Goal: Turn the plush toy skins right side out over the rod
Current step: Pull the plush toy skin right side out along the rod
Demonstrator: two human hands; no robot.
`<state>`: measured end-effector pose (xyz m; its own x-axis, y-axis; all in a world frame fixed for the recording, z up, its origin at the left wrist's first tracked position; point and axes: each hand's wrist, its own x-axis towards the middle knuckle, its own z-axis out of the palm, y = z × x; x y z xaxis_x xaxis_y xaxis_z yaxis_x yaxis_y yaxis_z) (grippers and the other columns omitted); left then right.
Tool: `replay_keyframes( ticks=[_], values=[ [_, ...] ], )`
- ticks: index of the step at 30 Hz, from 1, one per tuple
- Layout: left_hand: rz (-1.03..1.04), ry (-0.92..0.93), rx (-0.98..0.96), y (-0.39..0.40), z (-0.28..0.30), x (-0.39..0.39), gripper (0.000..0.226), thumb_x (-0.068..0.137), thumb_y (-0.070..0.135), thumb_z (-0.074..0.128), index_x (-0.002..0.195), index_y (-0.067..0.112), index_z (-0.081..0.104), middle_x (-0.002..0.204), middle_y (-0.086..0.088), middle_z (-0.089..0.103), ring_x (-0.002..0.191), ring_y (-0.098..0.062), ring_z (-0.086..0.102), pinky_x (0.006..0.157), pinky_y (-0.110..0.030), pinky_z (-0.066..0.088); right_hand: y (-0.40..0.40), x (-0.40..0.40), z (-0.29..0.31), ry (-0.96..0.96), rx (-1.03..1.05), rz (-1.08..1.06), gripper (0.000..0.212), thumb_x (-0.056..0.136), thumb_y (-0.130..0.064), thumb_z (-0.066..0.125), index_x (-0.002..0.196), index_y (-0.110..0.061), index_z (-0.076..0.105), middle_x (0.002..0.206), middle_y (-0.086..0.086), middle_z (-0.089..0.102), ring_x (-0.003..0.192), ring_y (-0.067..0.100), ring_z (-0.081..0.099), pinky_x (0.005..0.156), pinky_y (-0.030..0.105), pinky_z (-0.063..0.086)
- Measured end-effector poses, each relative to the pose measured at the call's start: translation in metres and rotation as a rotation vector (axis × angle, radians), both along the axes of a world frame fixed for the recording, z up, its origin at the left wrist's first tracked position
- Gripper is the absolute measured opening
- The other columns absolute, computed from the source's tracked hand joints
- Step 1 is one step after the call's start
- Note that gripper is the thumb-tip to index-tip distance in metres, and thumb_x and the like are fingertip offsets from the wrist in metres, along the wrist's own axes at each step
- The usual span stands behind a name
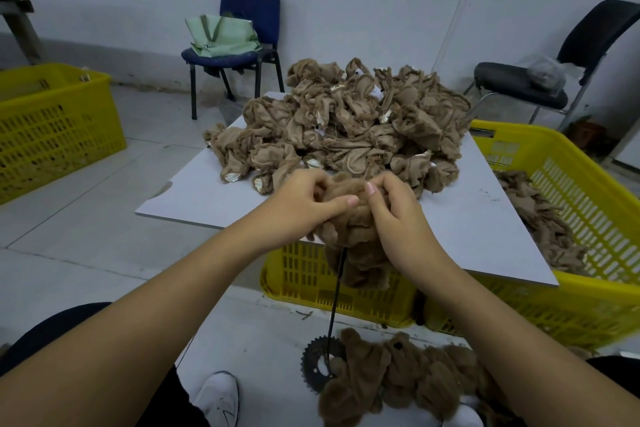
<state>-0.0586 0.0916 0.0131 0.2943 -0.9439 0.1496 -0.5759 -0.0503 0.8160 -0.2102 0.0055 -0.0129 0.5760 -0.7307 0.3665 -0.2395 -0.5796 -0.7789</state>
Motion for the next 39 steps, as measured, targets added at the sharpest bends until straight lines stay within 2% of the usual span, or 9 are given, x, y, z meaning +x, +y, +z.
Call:
replay_keyframes(
  ticks=[4,8,12,17,22,28,32,34,39],
  values=[
    [-0.08,-0.035,-0.119,0.008,0.007,0.003,0.033,0.075,0.012,0.087,0.101,0.007,0.069,0.094,-0.017,0.067,0.083,-0.03,0.065,0.075,-0.045,0.056,-0.001,-0.003,-0.002,-0.117,-0.018,0.047,0.024,0.105,-0.027,0.041,0.088,-0.017,0.055,0.09,-0.005,0.055,0.095,0.022,0.053,0.093,0.055,0.043],
    [-0.142,-0.107,-0.216,0.01,-0.002,-0.004,0.039,0.071,0.0,0.084,0.103,0.009,0.063,0.086,-0.018,0.061,0.072,-0.027,0.058,0.064,-0.042,0.05,-0.003,-0.003,-0.003,-0.16,-0.096,0.123,0.035,0.098,-0.047,0.041,0.078,-0.021,0.053,0.086,-0.008,0.051,0.085,0.012,0.052,0.078,0.035,0.044],
    [-0.239,-0.009,-0.053,0.009,-0.019,-0.012,0.044,0.078,0.004,0.073,0.11,0.02,0.046,0.085,-0.018,0.062,0.065,-0.011,0.055,0.055,-0.037,0.047,-0.006,-0.008,-0.01,0.043,-0.109,0.107,0.03,0.085,-0.061,0.055,0.084,-0.031,0.051,0.088,-0.011,0.058,0.08,0.008,0.06,0.069,0.04,0.054],
    [-0.241,0.081,0.039,0.005,-0.028,-0.013,0.058,0.078,0.003,0.075,0.114,0.033,0.042,0.091,0.008,0.061,0.074,-0.005,0.064,0.058,-0.027,0.053,-0.011,-0.008,-0.013,0.057,0.189,0.233,0.03,0.081,-0.044,0.073,0.097,-0.031,0.051,0.093,-0.016,0.069,0.085,0.001,0.069,0.073,0.028,0.058],
    [-0.259,0.127,0.365,0.007,-0.03,-0.013,0.076,0.087,-0.005,0.065,0.147,0.025,0.028,0.099,-0.012,0.067,0.079,-0.02,0.069,0.065,-0.033,0.059,-0.016,-0.009,-0.014,0.279,0.252,0.177,0.038,0.085,-0.023,0.071,0.113,-0.032,0.047,0.096,-0.007,0.071,0.081,0.004,0.07,0.074,0.031,0.061],
    [-0.057,0.125,0.162,0.001,-0.02,-0.007,0.017,0.094,0.015,0.067,0.104,0.001,0.064,0.056,-0.001,0.061,0.05,-0.012,0.055,0.052,-0.023,0.045,-0.017,-0.006,-0.008,0.227,0.184,0.074,0.01,0.079,-0.013,0.073,0.088,-0.015,0.069,0.082,0.008,0.072,0.076,0.015,0.069,0.069,0.035,0.058],
    [0.002,0.042,-0.065,-0.001,-0.022,-0.006,0.025,0.089,0.009,0.073,0.066,0.01,0.061,0.058,0.003,0.047,0.057,-0.009,0.044,0.058,-0.028,0.038,-0.014,-0.005,-0.006,0.065,0.2,0.116,0.01,0.081,-0.004,0.067,0.087,0.003,0.066,0.084,0.028,0.064,0.076,0.035,0.066,0.07,0.048,0.056],
    [-0.003,0.088,-0.12,0.0,-0.023,-0.009,0.028,0.092,0.008,0.069,0.066,0.016,0.062,0.059,0.005,0.052,0.058,-0.007,0.048,0.058,-0.024,0.041,-0.013,-0.005,-0.004,-0.021,0.217,0.145,0.007,0.083,-0.004,0.065,0.089,-0.004,0.069,0.084,0.021,0.068,0.081,0.032,0.067,0.069,0.043,0.058],
    [0.011,0.259,-0.191,0.001,-0.017,-0.013,0.026,0.103,0.009,0.051,0.085,-0.006,0.064,0.063,-0.008,0.051,0.048,-0.009,0.047,0.048,-0.024,0.038,-0.009,-0.005,-0.005,-0.213,0.184,0.237,0.017,0.093,-0.011,0.063,0.095,-0.024,0.074,0.09,-0.004,0.075,0.088,0.01,0.071,0.071,0.018,0.055]
  ],
)
